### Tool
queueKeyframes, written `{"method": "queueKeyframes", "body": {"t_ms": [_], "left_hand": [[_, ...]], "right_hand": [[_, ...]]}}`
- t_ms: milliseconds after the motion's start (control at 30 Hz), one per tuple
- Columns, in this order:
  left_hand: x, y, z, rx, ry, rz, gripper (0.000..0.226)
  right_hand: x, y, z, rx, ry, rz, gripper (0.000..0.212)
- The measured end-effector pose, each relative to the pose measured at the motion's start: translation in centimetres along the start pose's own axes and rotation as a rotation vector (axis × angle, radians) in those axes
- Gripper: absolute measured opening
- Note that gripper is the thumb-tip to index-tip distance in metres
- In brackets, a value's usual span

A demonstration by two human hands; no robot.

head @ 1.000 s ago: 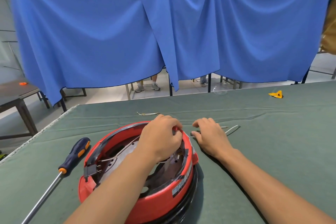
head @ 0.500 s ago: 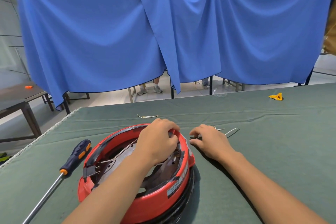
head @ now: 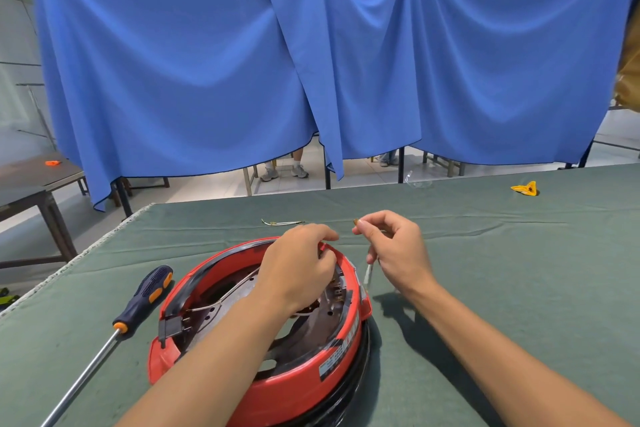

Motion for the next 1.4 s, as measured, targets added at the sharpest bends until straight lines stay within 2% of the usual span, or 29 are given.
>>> {"method": "queueKeyframes", "body": {"t_ms": [233,467,600,733,833,933,1000,1100,1233,1333,1400], "left_hand": [[0.2,0.0,2.7,0.297,0.224,0.027,0.018],[0.3,-0.8,2.8,0.558,0.214,0.093,0.012],[0.2,-1.8,2.1,0.803,0.181,0.231,0.012],[0.2,-3.2,1.7,1.075,0.169,0.388,0.011],[0.5,-5.0,0.8,1.197,0.196,0.584,0.013],[1.0,-6.3,-0.8,1.178,0.087,0.764,0.015],[1.1,-5.7,-1.6,1.143,-0.056,0.74,0.014],[1.2,-4.2,-2.1,0.994,-0.189,0.605,0.016],[1.3,-3.8,-1.4,0.958,-0.178,0.571,0.015],[1.0,-4.1,-0.2,0.903,-0.117,0.54,0.017],[1.1,-4.0,0.1,0.847,-0.135,0.511,0.016]], "right_hand": [[1.3,-3.6,-2.1,-0.036,-0.056,0.084,0.012],[1.7,-3.8,-2.2,0.013,-0.062,0.073,0.011],[1.7,-4.0,-2.2,0.019,-0.048,0.081,0.022],[1.5,-3.4,-1.9,0.14,-0.016,0.077,0.018],[1.5,-2.8,-1.9,0.185,-0.016,0.063,0.015],[1.4,-2.1,-2.1,0.169,-0.043,0.016,0.017],[1.4,-1.6,-2.3,0.208,-0.058,-0.007,0.018],[1.7,-0.9,-2.6,0.318,-0.076,-0.036,0.013],[2.2,-0.2,-3.1,0.407,-0.106,-0.065,0.008],[2.2,0.5,-3.7,0.34,-0.158,-0.133,0.008],[2.1,0.7,-3.8,0.309,-0.184,-0.154,0.006]]}}
Point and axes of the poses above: each hand's wrist, its own x-axis away from the middle knuckle, its own z-axis out of the back of the hand, y = z × x, the point moved 9 cm from there along -x, towards the middle knuckle, and after that the axes turned 8 degrees about -x, right-handed, at the moved point
